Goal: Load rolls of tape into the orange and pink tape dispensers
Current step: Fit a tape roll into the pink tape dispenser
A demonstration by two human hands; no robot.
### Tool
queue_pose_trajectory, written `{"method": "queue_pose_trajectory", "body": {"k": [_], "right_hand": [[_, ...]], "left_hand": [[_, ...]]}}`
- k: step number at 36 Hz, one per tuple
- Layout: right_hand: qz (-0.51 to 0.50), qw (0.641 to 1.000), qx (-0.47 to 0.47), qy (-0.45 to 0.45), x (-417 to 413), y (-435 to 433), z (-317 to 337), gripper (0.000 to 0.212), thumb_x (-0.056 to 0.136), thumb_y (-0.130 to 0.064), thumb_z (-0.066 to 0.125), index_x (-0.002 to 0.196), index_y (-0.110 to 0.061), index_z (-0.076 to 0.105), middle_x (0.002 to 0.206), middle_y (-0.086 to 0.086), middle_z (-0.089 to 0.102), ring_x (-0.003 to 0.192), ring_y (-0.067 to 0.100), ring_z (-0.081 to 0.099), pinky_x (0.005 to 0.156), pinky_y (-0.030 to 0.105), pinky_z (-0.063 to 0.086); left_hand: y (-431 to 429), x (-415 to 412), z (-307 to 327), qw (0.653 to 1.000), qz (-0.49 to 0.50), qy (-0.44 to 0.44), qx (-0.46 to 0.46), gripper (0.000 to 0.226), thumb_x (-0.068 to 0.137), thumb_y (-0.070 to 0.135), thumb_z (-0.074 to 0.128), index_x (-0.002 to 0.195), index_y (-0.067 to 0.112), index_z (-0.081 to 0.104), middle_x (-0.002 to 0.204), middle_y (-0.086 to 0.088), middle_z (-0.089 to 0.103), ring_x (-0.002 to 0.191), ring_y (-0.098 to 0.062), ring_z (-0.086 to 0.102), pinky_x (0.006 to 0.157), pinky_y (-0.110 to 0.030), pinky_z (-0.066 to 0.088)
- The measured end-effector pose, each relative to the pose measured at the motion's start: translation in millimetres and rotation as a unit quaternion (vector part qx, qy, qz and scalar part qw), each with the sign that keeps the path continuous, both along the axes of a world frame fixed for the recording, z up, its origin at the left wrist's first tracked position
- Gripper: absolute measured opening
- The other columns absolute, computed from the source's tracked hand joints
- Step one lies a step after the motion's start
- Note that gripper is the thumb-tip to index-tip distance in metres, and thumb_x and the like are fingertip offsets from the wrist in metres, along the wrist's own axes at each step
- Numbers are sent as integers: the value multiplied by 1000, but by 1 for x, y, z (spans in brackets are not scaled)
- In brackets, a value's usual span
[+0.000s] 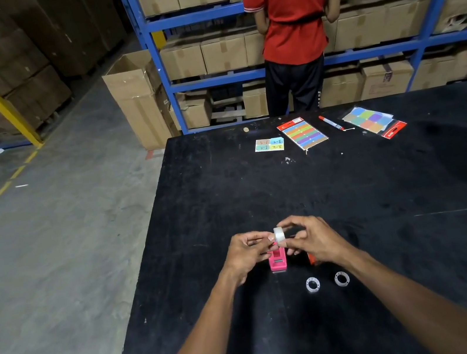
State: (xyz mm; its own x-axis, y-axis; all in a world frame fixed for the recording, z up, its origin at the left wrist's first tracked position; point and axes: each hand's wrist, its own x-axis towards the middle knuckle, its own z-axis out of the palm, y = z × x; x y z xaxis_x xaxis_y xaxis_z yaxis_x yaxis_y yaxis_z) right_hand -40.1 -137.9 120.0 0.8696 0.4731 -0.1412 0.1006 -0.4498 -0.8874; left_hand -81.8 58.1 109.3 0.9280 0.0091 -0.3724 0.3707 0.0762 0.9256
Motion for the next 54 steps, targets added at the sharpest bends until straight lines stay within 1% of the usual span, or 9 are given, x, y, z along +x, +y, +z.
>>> {"method": "queue_pose_trajectory", "body": {"k": [5, 10, 18, 29, 36, 42, 46, 50, 54], "right_hand": [[10, 1000, -27, -11, -1, -1, 1, 37, 79, -38, 82, 113, -32, 68, 64, -11, 75, 56, 6, 69, 68, 36, 57], [5, 1000, -14, -7, -4, 0, 3, 38, 81, -32, 82, 116, -24, 70, 66, -17, 75, 66, -7, 69, 73, 16, 47], [6, 1000, -9, 12, -3, 0, -1, 36, 86, -25, 79, 120, -24, 69, 76, -13, 79, 77, -3, 73, 81, 18, 49], [7, 1000, 7, 27, -1, 3, -1, 40, 84, -25, 80, 123, -20, 69, 77, -13, 79, 84, 2, 75, 81, 6, 48], [4, 999, 3, 32, 0, 3, -3, 42, 84, -28, 80, 123, -21, 69, 78, -9, 79, 83, 2, 75, 88, 19, 50], [-5, 1000, -8, 7, 5, 2, -7, 37, 85, -21, 79, 121, -16, 70, 65, -16, 75, 51, -9, 62, 55, 3, 43], [3, 1000, -23, 6, 6, 3, -9, 36, 84, -24, 80, 119, -19, 71, 69, -12, 77, 59, -7, 68, 62, 6, 46], [22, 999, -50, -1, 15, 5, -19, 50, 83, -28, 81, 130, -29, 63, 89, -13, 76, 83, -4, 72, 82, 17, 53], [20, 995, -95, -7, 29, 5, -31, 30, 84, -21, 79, 111, -28, 69, 70, -24, 71, 60, -8, 63, 66, 12, 47]], "left_hand": [[1, -1, 0, 1000, -8, 5, -15, 28, 86, 15, 76, 109, 0, 73, 102, -19, 77, 96, -27, 76, 81, -30, 62], [-3, -2, -5, 999, 42, 12, -23, 28, 82, 11, 79, 105, -3, 73, 98, -21, 77, 86, -26, 78, 69, -25, 62], [-1, -4, -14, 995, 41, 31, -81, 28, 83, 12, 77, 106, -4, 71, 108, -24, 74, 103, -33, 73, 90, -52, 59], [-4, -6, -24, 987, 61, 45, -145, 24, 85, 11, 75, 105, -3, 72, 110, -25, 73, 106, -34, 72, 86, -44, 61], [-8, -3, -29, 982, 69, 50, -167, 30, 80, 15, 77, 104, -2, 72, 104, -21, 75, 93, -26, 75, 83, -42, 61], [-9, 2, -37, 975, 78, 64, -196, 44, 79, 14, 77, 113, -11, 65, 105, -21, 73, 91, -24, 75, 85, -42, 61], [-6, 3, -42, 976, 68, 65, -197, 38, 77, 18, 78, 107, -5, 70, 98, -17, 74, 86, -21, 75, 89, -43, 60], [-3, 6, -47, 980, 63, 77, -170, 38, 92, 30, 68, 109, -3, 72, 97, -17, 76, 96, -28, 74, 93, -45, 58], [6, 11, -58, 996, 33, 79, -38, 26, 95, 30, 66, 106, 9, 76, 96, -11, 78, 93, -21, 75, 82, -34, 61]]}}
